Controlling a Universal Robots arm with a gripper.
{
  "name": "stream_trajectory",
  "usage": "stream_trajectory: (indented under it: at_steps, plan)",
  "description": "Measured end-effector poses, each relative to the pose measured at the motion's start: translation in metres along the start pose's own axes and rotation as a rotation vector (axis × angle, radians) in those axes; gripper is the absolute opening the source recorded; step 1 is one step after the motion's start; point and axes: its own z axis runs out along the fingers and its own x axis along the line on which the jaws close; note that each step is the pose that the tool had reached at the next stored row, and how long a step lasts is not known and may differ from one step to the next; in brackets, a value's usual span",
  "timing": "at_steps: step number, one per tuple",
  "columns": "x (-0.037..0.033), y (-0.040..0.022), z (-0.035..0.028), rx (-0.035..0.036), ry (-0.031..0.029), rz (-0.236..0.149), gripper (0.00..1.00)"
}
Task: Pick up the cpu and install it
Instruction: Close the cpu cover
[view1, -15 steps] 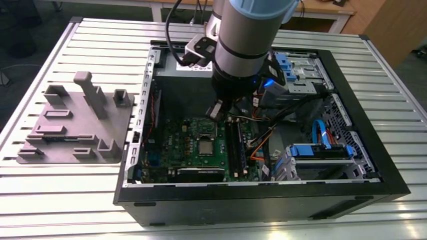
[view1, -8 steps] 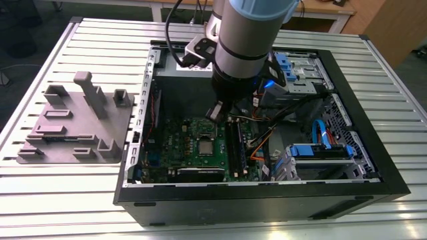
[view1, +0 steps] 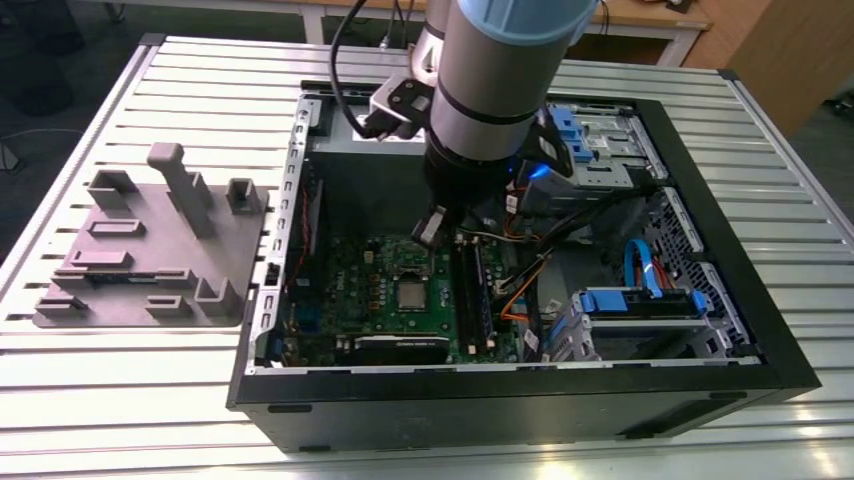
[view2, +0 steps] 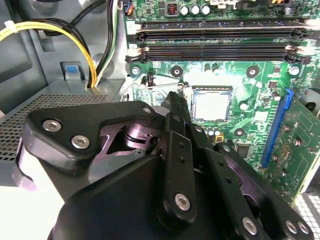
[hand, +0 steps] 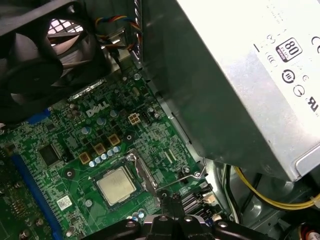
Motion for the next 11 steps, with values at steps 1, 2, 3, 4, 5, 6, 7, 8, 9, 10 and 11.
stream_trajectory:
  at_steps: [1,2,3,4,5,6,7,8,9,10,11]
  plan:
    - [0.0005,-0.0003,0.0,0.0,0.0,0.0,0.1]
    - [0.001,-0.0007,-0.0001,0.0001,0.0001,0.0,0.1]
    - [0.0015,-0.0009,-0.0002,0.0001,0.0001,0.0,0.1]
    - [0.0019,-0.0012,-0.0003,0.0002,0.0002,0.0,0.1]
    - [0.0024,-0.0015,-0.0003,0.0002,0.0003,0.0,0.1]
    - [0.0028,-0.0018,-0.0004,0.0003,0.0004,0.0,0.1]
    - [0.0032,-0.002,-0.0005,0.0004,0.0005,0.0,0.1]
    - [0.0037,-0.0023,-0.0005,0.0004,0.0006,0.0,0.1]
    - [0.0041,-0.0026,-0.0006,0.0005,0.0007,0.0,0.1]
    - [0.0045,-0.0028,-0.0006,0.0006,0.0009,0.0,0.1]
    - [0.0049,-0.0031,-0.0007,0.0007,0.001,0.0,0.1]
